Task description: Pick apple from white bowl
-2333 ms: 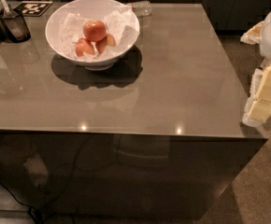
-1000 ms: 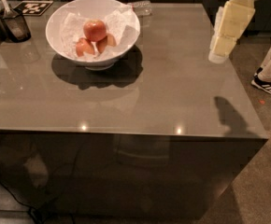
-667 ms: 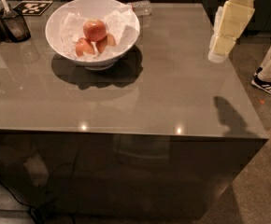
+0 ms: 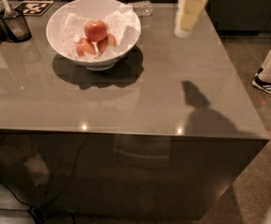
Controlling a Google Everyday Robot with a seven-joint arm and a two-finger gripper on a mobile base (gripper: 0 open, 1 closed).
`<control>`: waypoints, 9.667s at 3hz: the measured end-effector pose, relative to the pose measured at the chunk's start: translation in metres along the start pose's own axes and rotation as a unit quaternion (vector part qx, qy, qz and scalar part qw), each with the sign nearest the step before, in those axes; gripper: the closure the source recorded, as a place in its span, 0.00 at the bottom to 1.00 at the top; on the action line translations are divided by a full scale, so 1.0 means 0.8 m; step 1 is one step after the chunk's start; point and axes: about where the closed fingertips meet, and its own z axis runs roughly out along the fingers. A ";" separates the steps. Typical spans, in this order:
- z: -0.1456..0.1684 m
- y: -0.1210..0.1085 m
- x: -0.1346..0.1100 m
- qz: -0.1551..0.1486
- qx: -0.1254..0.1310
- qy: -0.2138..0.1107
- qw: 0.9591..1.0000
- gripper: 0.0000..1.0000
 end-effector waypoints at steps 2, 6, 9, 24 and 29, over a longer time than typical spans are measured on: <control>-0.004 -0.061 -0.084 -0.051 0.050 -0.034 0.997 0.00; 0.124 -0.130 -0.189 -0.127 0.044 -0.075 0.988 0.00; 0.180 -0.132 -0.219 -0.142 0.029 -0.102 0.984 0.00; 0.338 -0.115 -0.208 -0.169 -0.040 -0.052 0.983 0.52; 0.238 -0.154 -0.235 -0.163 0.047 -0.080 0.982 1.00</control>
Offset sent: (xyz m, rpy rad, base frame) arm 0.0293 0.0351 0.0186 -0.0113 -0.0573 0.0656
